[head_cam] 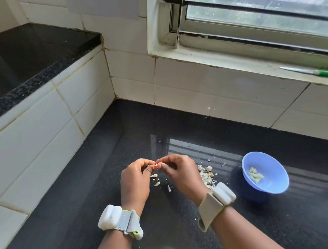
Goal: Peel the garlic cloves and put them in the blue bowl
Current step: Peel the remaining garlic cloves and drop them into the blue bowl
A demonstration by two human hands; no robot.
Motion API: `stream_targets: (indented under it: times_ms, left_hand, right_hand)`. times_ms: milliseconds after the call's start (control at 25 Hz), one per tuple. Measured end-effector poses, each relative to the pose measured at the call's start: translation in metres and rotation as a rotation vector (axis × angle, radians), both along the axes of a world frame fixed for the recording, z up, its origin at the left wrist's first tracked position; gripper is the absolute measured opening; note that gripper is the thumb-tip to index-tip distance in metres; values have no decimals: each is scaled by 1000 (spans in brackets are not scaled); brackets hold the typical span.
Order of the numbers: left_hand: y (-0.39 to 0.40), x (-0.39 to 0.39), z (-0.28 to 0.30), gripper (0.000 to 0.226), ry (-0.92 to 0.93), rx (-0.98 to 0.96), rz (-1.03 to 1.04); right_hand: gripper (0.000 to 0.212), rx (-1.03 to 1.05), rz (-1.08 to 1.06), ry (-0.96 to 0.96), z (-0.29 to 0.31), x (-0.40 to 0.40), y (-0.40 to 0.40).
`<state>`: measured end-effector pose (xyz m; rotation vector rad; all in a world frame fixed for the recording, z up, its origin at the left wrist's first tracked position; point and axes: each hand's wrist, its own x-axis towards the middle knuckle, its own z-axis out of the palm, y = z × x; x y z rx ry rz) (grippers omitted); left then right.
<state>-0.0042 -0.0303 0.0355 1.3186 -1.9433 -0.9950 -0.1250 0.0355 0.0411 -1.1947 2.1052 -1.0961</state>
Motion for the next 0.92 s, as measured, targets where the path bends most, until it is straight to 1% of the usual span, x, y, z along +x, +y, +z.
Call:
stream_targets:
  times_ms: [120,200,240,280,360,400,480,560,640,720,840,920]
  left_hand:
    - [12,-9,11,9,103,2,-24]
    - [20,-17,13,7,96,-18,-58]
    - [24,-21,13,5,76,-24,-74]
    - [27,-25,12,4,49,-22,-92]
    - [33,-36,11,5,9,15,-131]
    - [35,-41,11,7,22,58,-143]
    - [41,-49,12,11,153,222,-136]
    - [48,-55,17,12,336,450,-94]
    - [53,-60,20,15,453,648,-58]
    - [55,-65,24,19,493,796,-40]
    - [57,-69,28,23,520,1011,0]
    - [58,-70,29,25,550,1162,17]
  right_hand:
    - [7,-89,-110,-381,3,-6,13]
    - [11,-130,-187,-515,5,-9,23]
    - [13,-133,-218,-492,5,-12,27]
    - [15,-127,-241,-401,4,-15,32]
    - [24,-130,-265,-151,2,-20,42]
    - [28,-148,-275,-61,3,-21,46]
    - [32,-198,-291,9,4,-22,50]
    - [36,-243,-311,4,4,-24,53]
    - [35,-289,-332,6,0,-27,55]
    - [31,-357,-341,92,-5,-29,57]
    - [25,-476,-285,320,-13,-33,62]
    - [25,-517,-261,357,-15,-37,64]
